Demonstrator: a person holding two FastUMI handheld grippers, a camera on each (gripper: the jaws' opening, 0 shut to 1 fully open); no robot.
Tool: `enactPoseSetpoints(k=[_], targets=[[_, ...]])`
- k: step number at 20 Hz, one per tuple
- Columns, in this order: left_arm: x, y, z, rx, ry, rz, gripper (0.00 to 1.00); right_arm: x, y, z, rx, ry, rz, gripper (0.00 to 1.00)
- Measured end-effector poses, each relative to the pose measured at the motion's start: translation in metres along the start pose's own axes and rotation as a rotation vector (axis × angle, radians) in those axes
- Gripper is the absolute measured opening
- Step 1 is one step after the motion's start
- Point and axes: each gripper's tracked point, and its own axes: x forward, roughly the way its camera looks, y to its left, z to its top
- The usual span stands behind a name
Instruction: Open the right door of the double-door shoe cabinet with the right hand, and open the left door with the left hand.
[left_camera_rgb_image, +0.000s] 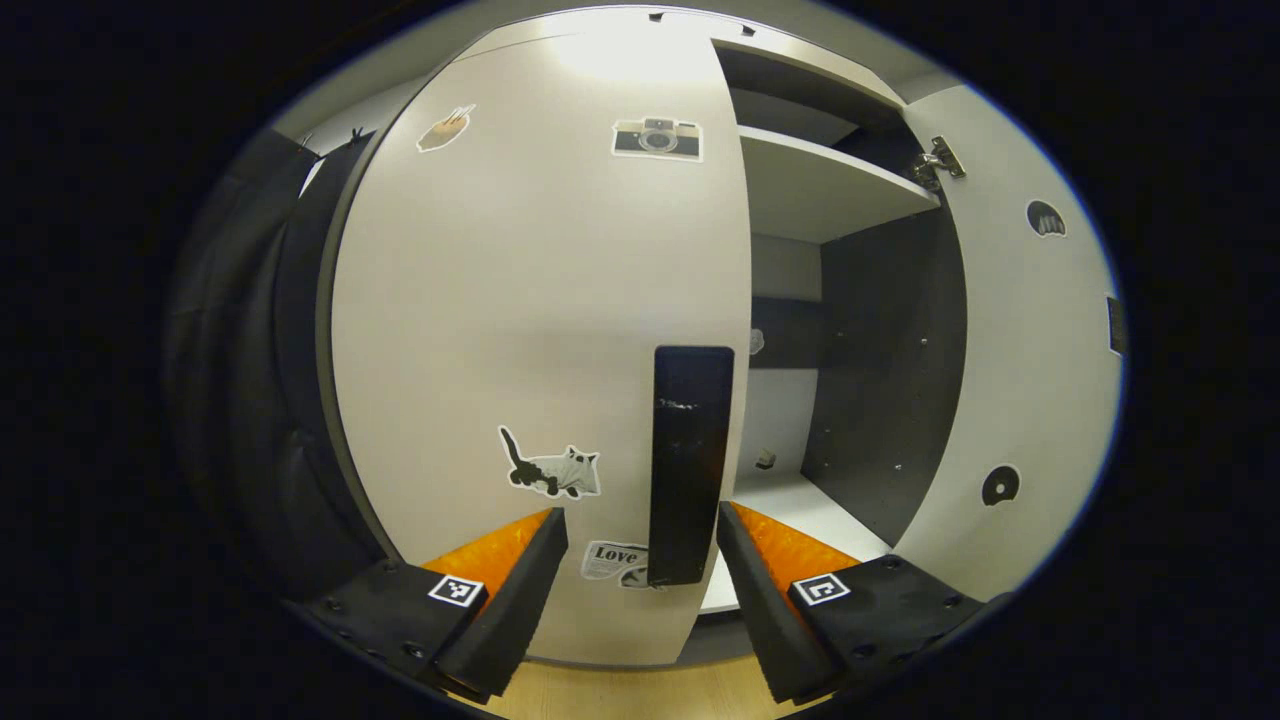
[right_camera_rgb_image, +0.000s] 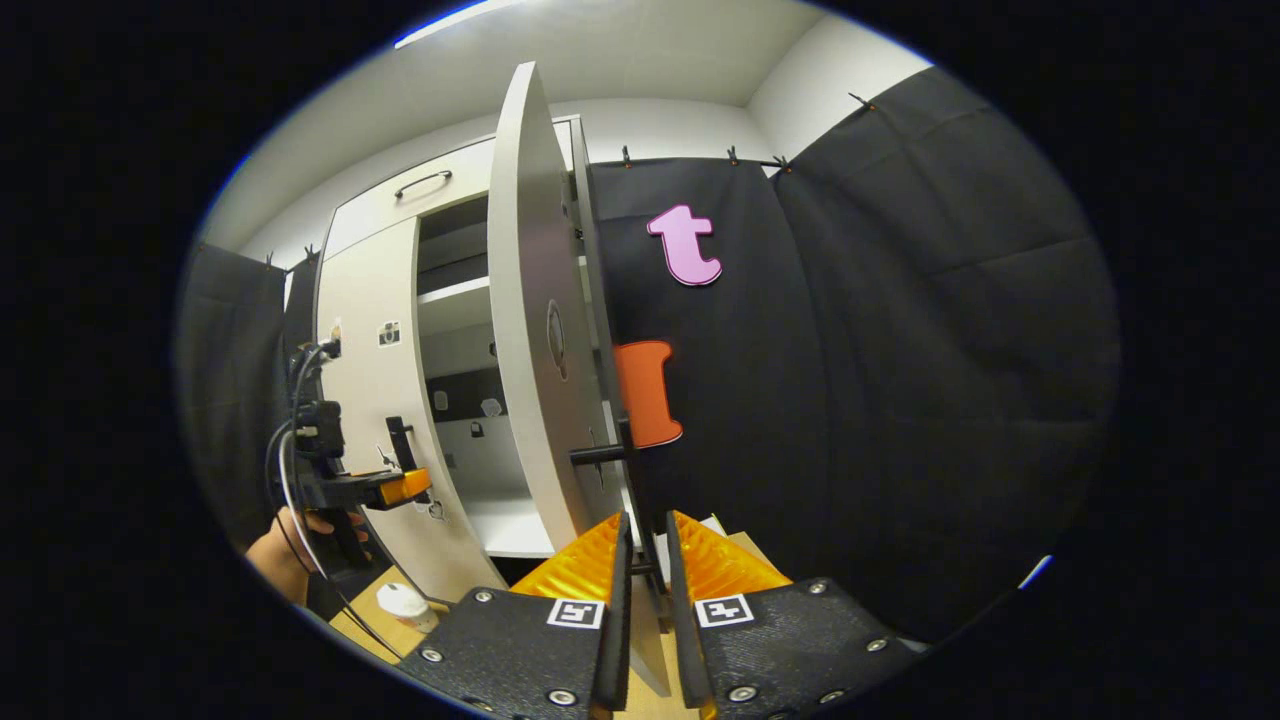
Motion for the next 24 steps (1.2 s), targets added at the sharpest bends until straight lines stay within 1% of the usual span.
enactPoseSetpoints(k=[1,2,3,4,5,8,9,10,11,12,13,14,15,16,18,20,21,22,23,24], targets=[[0.003,-0.001,-0.001,-0.007,0.0,-0.001,0.96,-0.001,0.0,0.0,0.003,0.001,0.0,0.22],[0.006,0.0,-0.001,-0.012,0.003,-0.001,0.97,-0.003,-0.004,-0.002,-0.01,0.006,-0.013,0.27],[0.009,0.0,-0.001,-0.013,0.006,0.0,0.95,-0.005,-0.011,-0.003,-0.023,0.01,-0.032,0.28],[0.011,0.0,-0.002,-0.011,0.007,0.001,0.95,-0.007,-0.015,-0.003,-0.029,0.009,-0.045,0.25],[0.012,0.0,-0.002,-0.006,0.01,0.005,0.95,-0.008,-0.016,-0.002,-0.028,0.005,-0.055,0.32],[0.013,0.0,-0.002,-0.002,0.006,0.019,0.95,-0.011,-0.015,-0.005,-0.01,0.016,-0.057,0.37],[0.014,-0.001,-0.002,-0.011,0.006,0.015,0.95,-0.012,-0.016,-0.004,-0.007,0.015,-0.062,0.38],[0.013,-0.003,-0.002,-0.018,0.005,0.014,0.92,-0.013,-0.018,-0.004,-0.004,0.011,-0.073,0.39],[0.014,-0.005,-0.002,-0.024,0.004,0.014,0.89,-0.013,-0.018,-0.003,-0.002,0.009,-0.077,0.39],[0.013,-0.007,-0.002,-0.023,0.002,0.012,0.83,-0.013,-0.018,-0.003,0.003,0.009,-0.081,0.43],[0.013,-0.011,-0.003,-0.018,0.001,-0.007,0.81,-0.015,-0.017,-0.003,0.008,0.009,-0.078,0.45],[0.012,-0.02,-0.002,-0.021,0.002,-0.048,0.74,-0.016,-0.017,-0.003,0.017,0.008,-0.079,0.43],[0.012,-0.024,-0.002,-0.012,0.008,-0.065,0.65,-0.017,-0.016,-0.003,0.025,0.005,-0.078,0.52],[0.012,-0.025,-0.003,0.004,0.014,-0.067,0.39,-0.018,-0.015,-0.003,0.026,0.006,-0.078,0.56],[0.011,-0.024,-0.003,0.003,0.011,-0.068,0.37,-0.022,-0.016,-0.004,0.008,0.007,-0.085,0.59],[0.011,-0.023,-0.003,-0.012,0.007,-0.075,0.32,-0.025,-0.018,-0.004,-0.009,0.009,-0.087,0.6],[0.01,-0.023,-0.003,-0.018,0.007,-0.081,0.31,-0.027,-0.017,-0.005,-0.01,0.01,-0.082,0.55],[0.009,-0.023,-0.004,-0.023,0.005,-0.085,0.29,-0.028,-0.016,-0.005,-0.008,0.011,-0.078,0.63],[0.008,-0.023,-0.004,-0.024,0.002,-0.085,0.28,-0.029,-0.014,-0.005,-0.007,0.013,-0.071,0.65],[0.007,-0.023,-0.005,-0.024,-0.004,-0.084,0.28,-0.03,-0.014,-0.005,-0.01,0.014,-0.065,0.73]])
